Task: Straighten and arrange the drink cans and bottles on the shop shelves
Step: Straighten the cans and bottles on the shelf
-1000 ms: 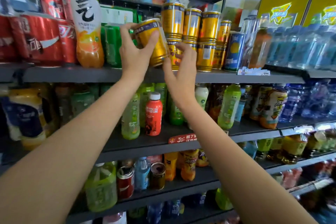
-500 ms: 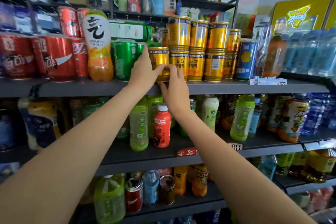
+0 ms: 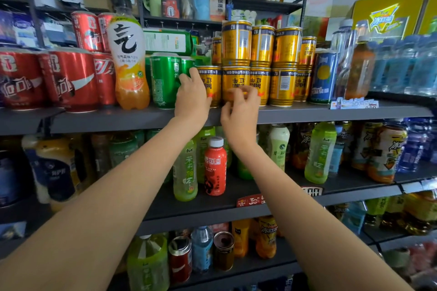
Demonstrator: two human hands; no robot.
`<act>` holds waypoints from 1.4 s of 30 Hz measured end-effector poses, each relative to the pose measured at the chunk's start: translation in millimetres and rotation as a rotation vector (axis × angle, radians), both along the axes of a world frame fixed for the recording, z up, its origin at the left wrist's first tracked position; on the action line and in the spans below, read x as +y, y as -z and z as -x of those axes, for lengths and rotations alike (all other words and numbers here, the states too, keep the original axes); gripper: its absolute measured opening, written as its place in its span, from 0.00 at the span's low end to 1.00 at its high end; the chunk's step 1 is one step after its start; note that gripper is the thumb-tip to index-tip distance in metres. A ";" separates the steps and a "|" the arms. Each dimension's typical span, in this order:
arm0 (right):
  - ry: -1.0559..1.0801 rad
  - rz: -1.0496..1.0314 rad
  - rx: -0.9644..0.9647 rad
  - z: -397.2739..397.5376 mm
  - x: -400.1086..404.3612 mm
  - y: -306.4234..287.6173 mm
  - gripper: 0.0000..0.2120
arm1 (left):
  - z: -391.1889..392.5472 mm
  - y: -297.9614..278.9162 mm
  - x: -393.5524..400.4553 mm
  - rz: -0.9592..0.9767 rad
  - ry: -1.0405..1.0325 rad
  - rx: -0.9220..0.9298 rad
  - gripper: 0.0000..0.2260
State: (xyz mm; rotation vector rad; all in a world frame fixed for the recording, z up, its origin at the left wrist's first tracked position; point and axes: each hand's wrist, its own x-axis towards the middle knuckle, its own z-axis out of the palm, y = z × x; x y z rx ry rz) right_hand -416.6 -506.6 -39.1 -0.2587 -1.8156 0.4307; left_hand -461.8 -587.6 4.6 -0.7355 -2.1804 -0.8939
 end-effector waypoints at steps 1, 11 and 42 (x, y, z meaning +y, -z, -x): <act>0.014 0.064 0.014 -1.5 3.9 -4.9 0.15 | 0.8 -0.7 -0.4 0.005 0.000 0.000 0.24; 0.009 0.253 -0.224 -1.7 24.2 -32.8 0.31 | 6.0 0.9 0.3 0.007 0.003 0.026 0.24; -0.429 0.246 -0.541 0.9 39.2 116.4 0.43 | -12.8 162.6 -8.7 0.245 0.036 -0.003 0.25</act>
